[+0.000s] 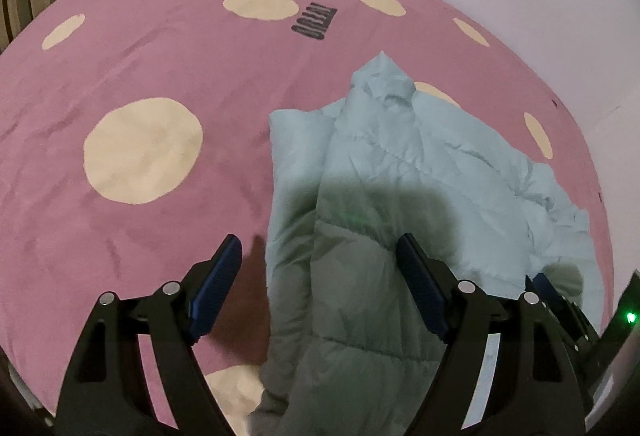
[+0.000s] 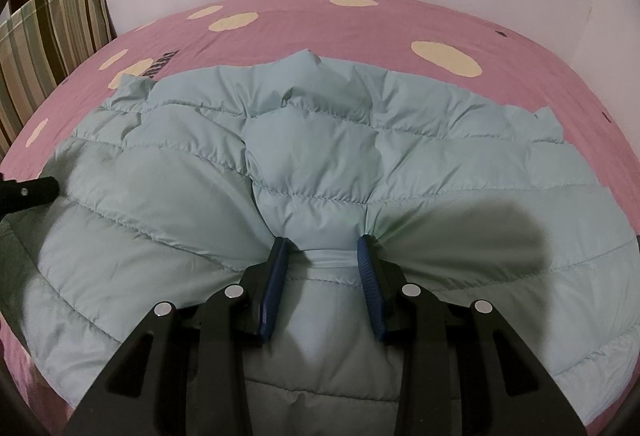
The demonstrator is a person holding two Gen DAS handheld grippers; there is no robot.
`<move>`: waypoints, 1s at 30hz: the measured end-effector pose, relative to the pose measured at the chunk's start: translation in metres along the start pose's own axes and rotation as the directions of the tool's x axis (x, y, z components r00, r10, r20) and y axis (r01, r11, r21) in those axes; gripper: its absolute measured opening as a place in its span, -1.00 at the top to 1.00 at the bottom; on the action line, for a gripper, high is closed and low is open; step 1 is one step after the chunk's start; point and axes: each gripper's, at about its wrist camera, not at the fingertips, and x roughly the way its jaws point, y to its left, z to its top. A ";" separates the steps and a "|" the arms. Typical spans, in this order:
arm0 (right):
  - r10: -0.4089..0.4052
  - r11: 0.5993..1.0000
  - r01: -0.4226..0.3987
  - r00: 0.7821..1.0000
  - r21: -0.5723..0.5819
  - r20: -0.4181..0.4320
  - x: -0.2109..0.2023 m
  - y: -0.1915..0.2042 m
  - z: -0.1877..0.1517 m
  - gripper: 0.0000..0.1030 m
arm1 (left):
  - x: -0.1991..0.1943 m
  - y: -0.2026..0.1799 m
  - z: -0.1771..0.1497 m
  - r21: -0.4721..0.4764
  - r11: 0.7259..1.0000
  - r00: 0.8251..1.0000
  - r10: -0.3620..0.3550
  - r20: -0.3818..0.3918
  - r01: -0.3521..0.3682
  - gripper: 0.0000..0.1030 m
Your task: Fold large clothes
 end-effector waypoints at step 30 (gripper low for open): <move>0.000 1.000 -0.001 1.000 0.011 0.020 0.001 0.001 -0.001 0.29 | -0.017 -0.050 -0.004 0.034 0.999 0.997 0.027 0.078 -0.030 0.81</move>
